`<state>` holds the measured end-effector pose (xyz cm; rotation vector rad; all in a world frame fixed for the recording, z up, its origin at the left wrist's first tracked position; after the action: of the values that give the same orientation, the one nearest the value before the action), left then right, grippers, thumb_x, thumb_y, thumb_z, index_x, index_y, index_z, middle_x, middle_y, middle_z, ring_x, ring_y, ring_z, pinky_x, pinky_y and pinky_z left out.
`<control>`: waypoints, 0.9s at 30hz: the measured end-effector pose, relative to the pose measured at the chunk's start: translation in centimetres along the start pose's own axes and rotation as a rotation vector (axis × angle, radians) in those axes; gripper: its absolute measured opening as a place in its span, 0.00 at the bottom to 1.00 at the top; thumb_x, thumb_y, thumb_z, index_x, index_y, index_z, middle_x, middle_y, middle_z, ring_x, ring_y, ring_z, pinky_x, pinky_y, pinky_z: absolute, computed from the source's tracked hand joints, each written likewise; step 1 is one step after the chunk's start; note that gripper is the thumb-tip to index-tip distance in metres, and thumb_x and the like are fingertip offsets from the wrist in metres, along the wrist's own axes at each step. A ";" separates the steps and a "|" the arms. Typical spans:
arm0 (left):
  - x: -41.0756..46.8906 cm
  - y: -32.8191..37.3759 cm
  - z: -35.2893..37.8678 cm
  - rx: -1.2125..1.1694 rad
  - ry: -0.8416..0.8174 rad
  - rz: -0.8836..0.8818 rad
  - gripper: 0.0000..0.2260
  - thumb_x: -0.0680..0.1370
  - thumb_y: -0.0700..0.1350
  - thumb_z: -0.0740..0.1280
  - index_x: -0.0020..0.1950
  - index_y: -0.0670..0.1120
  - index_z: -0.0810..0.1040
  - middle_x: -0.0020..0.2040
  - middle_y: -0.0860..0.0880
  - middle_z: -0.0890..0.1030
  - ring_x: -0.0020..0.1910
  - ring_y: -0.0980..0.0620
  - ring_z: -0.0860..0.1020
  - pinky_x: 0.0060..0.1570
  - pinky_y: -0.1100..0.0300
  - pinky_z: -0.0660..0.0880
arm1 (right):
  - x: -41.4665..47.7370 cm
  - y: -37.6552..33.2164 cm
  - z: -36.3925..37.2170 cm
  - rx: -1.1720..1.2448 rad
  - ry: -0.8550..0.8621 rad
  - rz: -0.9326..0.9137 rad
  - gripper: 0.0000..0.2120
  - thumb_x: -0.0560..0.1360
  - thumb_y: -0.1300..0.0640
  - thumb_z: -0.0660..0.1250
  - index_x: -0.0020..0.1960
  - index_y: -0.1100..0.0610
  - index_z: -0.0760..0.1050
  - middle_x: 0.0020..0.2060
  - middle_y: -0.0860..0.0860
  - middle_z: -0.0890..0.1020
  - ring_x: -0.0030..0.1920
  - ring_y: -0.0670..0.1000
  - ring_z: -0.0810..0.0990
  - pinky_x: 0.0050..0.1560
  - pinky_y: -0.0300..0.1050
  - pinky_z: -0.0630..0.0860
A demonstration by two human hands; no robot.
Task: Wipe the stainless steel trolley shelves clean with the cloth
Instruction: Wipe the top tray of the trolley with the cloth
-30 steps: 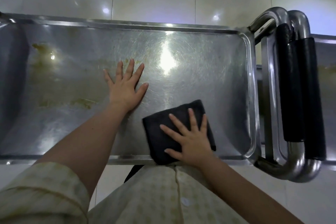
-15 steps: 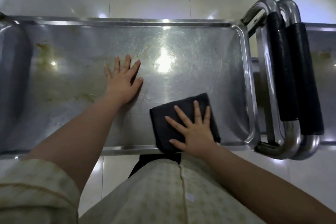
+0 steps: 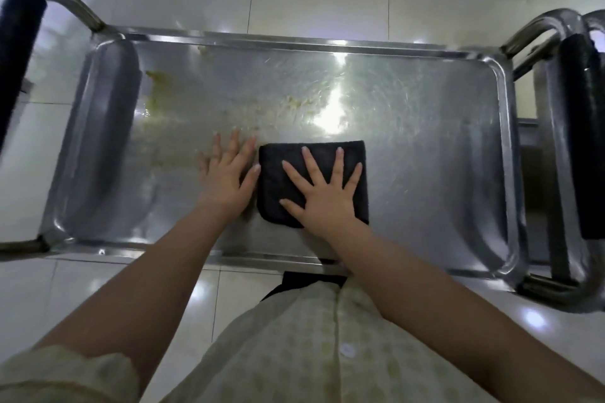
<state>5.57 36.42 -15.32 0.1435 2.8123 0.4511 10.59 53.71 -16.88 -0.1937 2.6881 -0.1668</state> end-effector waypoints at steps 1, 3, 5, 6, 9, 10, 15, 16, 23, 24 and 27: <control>-0.1 0.5 -0.1 -0.028 0.007 0.005 0.27 0.80 0.61 0.49 0.79 0.59 0.52 0.81 0.53 0.46 0.79 0.45 0.40 0.73 0.44 0.34 | 0.8 -0.3 -0.6 0.021 0.005 -0.004 0.33 0.76 0.28 0.45 0.76 0.33 0.35 0.77 0.42 0.34 0.73 0.68 0.27 0.65 0.77 0.31; -0.5 2.6 0.1 -0.072 0.011 0.065 0.28 0.80 0.61 0.49 0.80 0.57 0.53 0.80 0.51 0.47 0.79 0.44 0.41 0.72 0.46 0.31 | 1.4 0.8 -2.0 0.093 0.044 0.021 0.31 0.78 0.32 0.47 0.77 0.35 0.39 0.78 0.41 0.39 0.75 0.65 0.30 0.68 0.74 0.31; -1.0 6.4 0.9 -0.018 0.005 0.178 0.29 0.79 0.62 0.48 0.80 0.57 0.53 0.81 0.50 0.49 0.79 0.43 0.43 0.71 0.47 0.29 | 1.0 4.6 -3.2 0.170 0.130 0.169 0.29 0.81 0.37 0.49 0.78 0.37 0.43 0.79 0.42 0.43 0.77 0.62 0.35 0.71 0.70 0.35; -1.1 8.5 1.6 0.034 -0.003 0.223 0.29 0.79 0.62 0.48 0.80 0.58 0.51 0.81 0.50 0.49 0.79 0.43 0.43 0.71 0.46 0.28 | 0.7 7.1 -3.5 0.198 0.157 0.261 0.28 0.82 0.39 0.50 0.79 0.38 0.44 0.79 0.42 0.45 0.78 0.62 0.37 0.72 0.69 0.37; -1.5 13.0 4.8 0.156 -0.096 0.232 0.29 0.81 0.65 0.48 0.79 0.61 0.42 0.80 0.52 0.37 0.78 0.44 0.35 0.70 0.35 0.29 | 0.6 12.4 -2.4 0.271 0.093 0.425 0.27 0.82 0.41 0.47 0.79 0.39 0.43 0.79 0.43 0.44 0.78 0.61 0.36 0.73 0.69 0.38; -1.5 13.4 5.8 0.187 -0.132 0.200 0.30 0.80 0.67 0.46 0.79 0.62 0.39 0.78 0.54 0.33 0.77 0.43 0.33 0.68 0.32 0.28 | 0.8 13.0 -2.0 0.270 0.066 0.436 0.26 0.82 0.41 0.46 0.79 0.38 0.42 0.79 0.43 0.43 0.78 0.60 0.35 0.73 0.68 0.36; 0.6 11.9 6.0 0.234 -0.122 0.151 0.31 0.77 0.72 0.43 0.77 0.66 0.36 0.79 0.55 0.35 0.77 0.40 0.32 0.64 0.25 0.33 | 0.6 12.9 -1.2 0.155 0.108 0.397 0.25 0.82 0.39 0.39 0.78 0.38 0.39 0.79 0.44 0.41 0.77 0.60 0.35 0.73 0.67 0.35; 1.9 11.4 5.4 0.239 -0.115 0.143 0.32 0.77 0.72 0.43 0.77 0.66 0.36 0.79 0.55 0.35 0.77 0.39 0.32 0.64 0.25 0.34 | 0.5 12.8 -0.9 0.124 0.102 0.399 0.26 0.81 0.39 0.38 0.78 0.38 0.37 0.79 0.44 0.40 0.77 0.61 0.35 0.73 0.67 0.35; 13.9 8.9 1.4 0.262 -0.105 0.118 0.32 0.76 0.73 0.43 0.76 0.68 0.37 0.80 0.56 0.36 0.77 0.39 0.34 0.65 0.24 0.36 | 0.8 12.7 -0.5 0.050 0.087 0.386 0.30 0.77 0.33 0.35 0.76 0.37 0.31 0.78 0.44 0.35 0.76 0.64 0.32 0.72 0.70 0.33; 14.9 9.0 1.2 0.262 -0.107 0.117 0.32 0.76 0.73 0.43 0.76 0.67 0.38 0.80 0.55 0.36 0.77 0.39 0.34 0.65 0.24 0.36 | 0.7 12.7 -0.4 0.042 0.083 0.369 0.30 0.77 0.32 0.36 0.76 0.37 0.31 0.78 0.43 0.35 0.75 0.64 0.31 0.71 0.71 0.33; 16.2 9.6 1.0 0.280 -0.111 0.121 0.31 0.76 0.72 0.43 0.77 0.67 0.37 0.80 0.55 0.36 0.77 0.38 0.34 0.65 0.24 0.36 | 0.8 12.7 -0.4 0.028 0.078 0.354 0.30 0.77 0.32 0.37 0.76 0.36 0.31 0.78 0.43 0.35 0.74 0.65 0.29 0.69 0.73 0.32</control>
<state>-9.14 48.11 -17.43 0.3858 2.7521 0.0688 8.33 66.11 -18.73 0.3027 2.7427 -0.1035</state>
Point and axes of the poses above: each hand's wrist, its own x-axis towards the middle knuckle, its own z-axis out of the palm, y = z × x, the point moved 9 cm from there along x, towards the middle knuckle
